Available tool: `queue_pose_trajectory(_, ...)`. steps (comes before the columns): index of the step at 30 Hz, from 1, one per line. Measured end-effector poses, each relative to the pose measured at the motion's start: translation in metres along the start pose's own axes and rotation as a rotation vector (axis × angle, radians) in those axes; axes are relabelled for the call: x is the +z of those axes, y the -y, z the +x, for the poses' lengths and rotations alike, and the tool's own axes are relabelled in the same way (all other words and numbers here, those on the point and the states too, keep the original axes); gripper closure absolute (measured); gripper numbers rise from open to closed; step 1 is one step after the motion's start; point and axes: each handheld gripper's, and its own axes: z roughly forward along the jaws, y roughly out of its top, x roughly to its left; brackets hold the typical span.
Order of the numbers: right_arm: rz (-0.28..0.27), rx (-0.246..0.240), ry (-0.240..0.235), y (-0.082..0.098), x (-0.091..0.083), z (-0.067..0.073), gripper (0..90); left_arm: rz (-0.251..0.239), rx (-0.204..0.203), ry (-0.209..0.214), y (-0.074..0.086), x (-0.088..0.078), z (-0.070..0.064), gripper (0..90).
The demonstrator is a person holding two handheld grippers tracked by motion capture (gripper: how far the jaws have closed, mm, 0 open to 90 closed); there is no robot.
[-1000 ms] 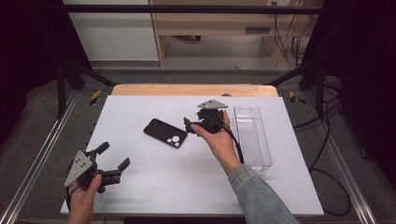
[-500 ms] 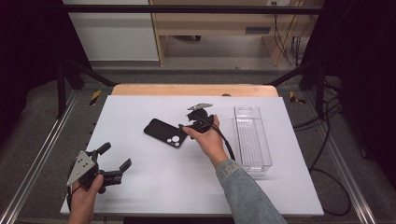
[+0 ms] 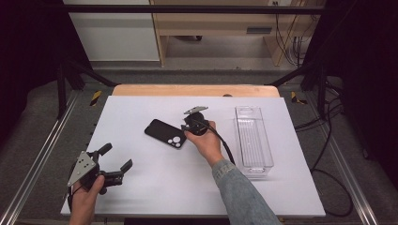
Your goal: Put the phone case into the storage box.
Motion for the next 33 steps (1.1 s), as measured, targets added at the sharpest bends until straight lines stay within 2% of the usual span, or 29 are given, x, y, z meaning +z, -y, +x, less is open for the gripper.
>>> queue_pose_trajectory(3, -0.041, 0.02, -0.046, 0.001, 0.002, 0.001, 81.7, 0.0, 0.001, 0.0, 0.0, 0.0, 0.0, 0.9)
queue_pose_trajectory(8, -0.031, -0.029, -0.052, 0.005, 0.009, 0.008, 88.4, -0.003, 0.0, -0.005, 0.0, 0.0, 0.0, 1.0)
queue_pose_trajectory(9, -0.028, -0.053, -0.055, 0.006, 0.013, 0.013, 90.0, -0.003, -0.002, -0.006, 0.0, -0.001, 0.001, 1.0)
queue_pose_trajectory(13, -0.005, -0.065, -0.048, 0.01, 0.018, 0.016, 90.0, -0.004, -0.003, -0.008, 0.0, -0.001, 0.001, 1.0)
queue_pose_trajectory(19, 0.069, -0.1, -0.041, 0.02, 0.022, 0.02, 90.0, -0.003, -0.003, -0.007, 0.0, -0.001, 0.001, 1.0)
queue_pose_trajectory(22, 0.062, -0.096, -0.058, 0.022, 0.019, 0.022, 90.0, -0.003, -0.002, -0.007, 0.0, -0.001, 0.001, 1.0)
queue_pose_trajectory(25, 0.078, -0.125, -0.056, 0.026, 0.016, 0.026, 90.0, -0.002, -0.003, -0.005, 0.0, 0.0, 0.001, 1.0)
queue_pose_trajectory(30, 0.074, -0.163, -0.055, 0.033, 0.01, 0.03, 90.0, 0.0, 0.001, -0.003, 0.0, 0.0, 0.0, 1.0)
queue_pose_trajectory(33, 0.092, -0.162, -0.065, 0.036, 0.004, 0.031, 90.0, 0.002, 0.002, -0.004, 0.0, 0.0, 0.0, 1.0)
